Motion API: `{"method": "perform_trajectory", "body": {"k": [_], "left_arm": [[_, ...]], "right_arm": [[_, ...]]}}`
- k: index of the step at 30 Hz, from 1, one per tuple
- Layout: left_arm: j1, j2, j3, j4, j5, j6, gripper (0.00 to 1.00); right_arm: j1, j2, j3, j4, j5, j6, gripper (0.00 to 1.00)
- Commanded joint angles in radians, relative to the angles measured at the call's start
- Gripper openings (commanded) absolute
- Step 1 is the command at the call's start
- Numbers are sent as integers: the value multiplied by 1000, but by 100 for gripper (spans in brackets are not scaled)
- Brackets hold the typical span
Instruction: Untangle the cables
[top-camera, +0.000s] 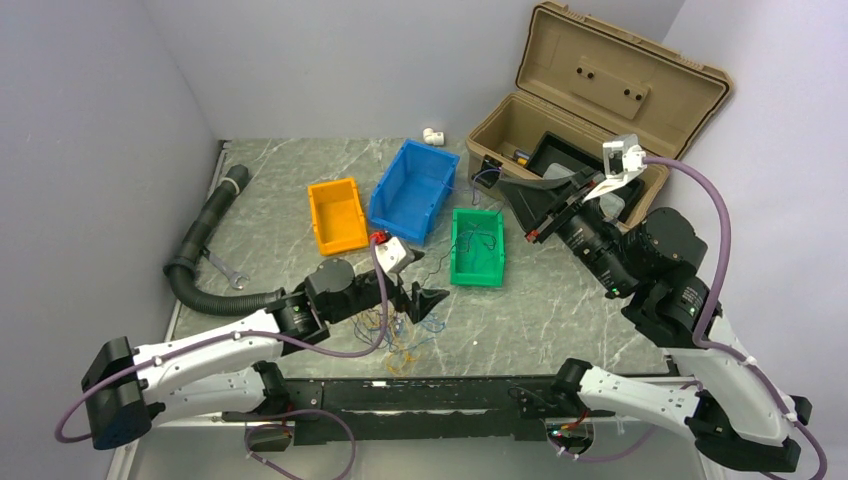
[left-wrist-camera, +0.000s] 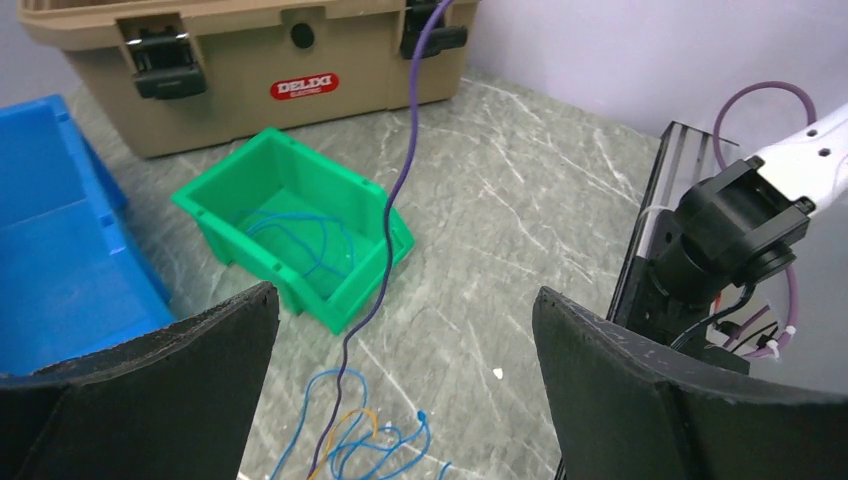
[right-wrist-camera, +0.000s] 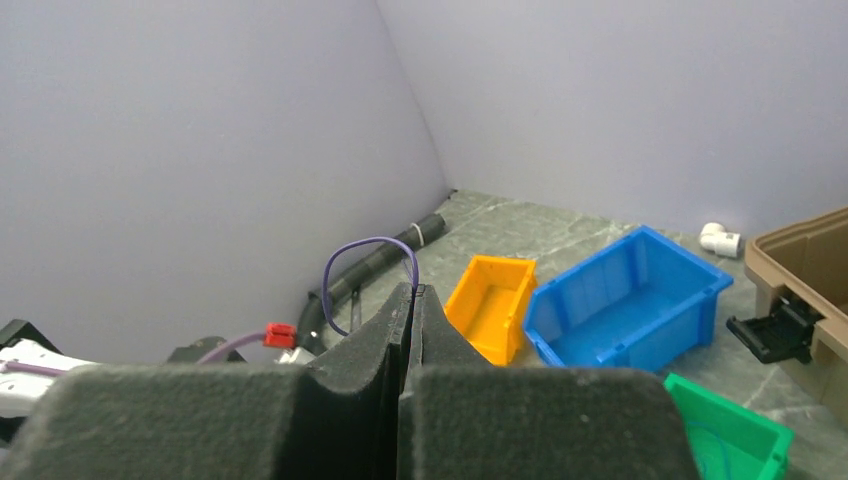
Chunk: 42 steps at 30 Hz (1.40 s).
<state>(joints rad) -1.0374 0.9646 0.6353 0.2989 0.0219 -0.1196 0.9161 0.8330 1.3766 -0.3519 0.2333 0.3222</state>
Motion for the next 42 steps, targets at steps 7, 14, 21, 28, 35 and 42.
{"method": "perform_trajectory", "body": {"k": [7,14,21,28,35,42], "left_arm": [[0,165,115,137,23,16,90],[0,235,142,91,-54,-11,17],[1,140,325,-143,-84,34,0],[2,142,829,-576,-57,75,0],[36,90,565,-398,-113,-23,0],[114,142,505,-368,-91,-54,0]], "right_arm": [[3,16,71,88,-22,13,0],[3,-15,65,82,12,4,0],[4,-63,-121,31,110,28,0],[3,-100,-329,54,117,109,0],[3,-123,-369,103,85,107,0],[3,-61,-381,141,46,63,0]]}}
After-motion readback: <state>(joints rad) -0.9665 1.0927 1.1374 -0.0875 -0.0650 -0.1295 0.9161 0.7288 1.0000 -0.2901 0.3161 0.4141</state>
